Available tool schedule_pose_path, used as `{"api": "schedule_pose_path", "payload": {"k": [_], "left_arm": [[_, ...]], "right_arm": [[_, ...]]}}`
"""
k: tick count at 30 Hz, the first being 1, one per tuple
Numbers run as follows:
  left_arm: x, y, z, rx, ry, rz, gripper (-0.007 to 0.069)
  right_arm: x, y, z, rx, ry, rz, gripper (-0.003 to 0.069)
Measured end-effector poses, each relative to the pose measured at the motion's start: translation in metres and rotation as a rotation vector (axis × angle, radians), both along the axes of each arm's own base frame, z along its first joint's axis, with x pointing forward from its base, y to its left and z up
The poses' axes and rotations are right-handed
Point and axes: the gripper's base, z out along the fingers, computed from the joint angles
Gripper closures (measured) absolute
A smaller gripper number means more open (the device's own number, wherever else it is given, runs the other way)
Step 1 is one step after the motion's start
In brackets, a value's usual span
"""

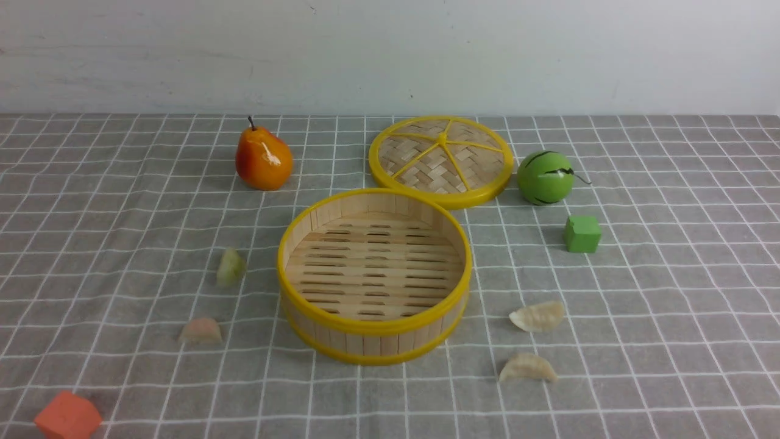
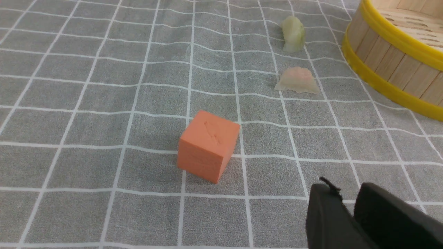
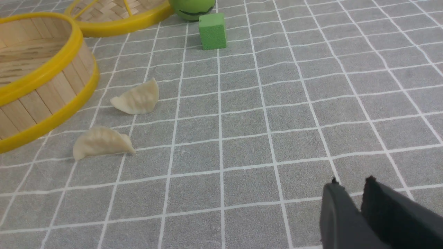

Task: Put the dumplings into the steamer on the table with the grey tablecloth.
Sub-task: 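Reach for and grasp a dumpling on the table with the left gripper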

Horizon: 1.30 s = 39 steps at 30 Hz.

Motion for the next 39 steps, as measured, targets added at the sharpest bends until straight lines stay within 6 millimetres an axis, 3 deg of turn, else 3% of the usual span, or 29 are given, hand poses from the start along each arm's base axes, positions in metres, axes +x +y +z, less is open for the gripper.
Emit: {"api": "schedule_pose_path", "payload": {"k": [39], "left_arm": [[0.0000,0.0000,0.0001,0.000,-0.001,0.000,0.0479]], "right_arm": [[0.0001,0.0000,0.0004,0.000,-0.005,0.000,0.0509]]}}
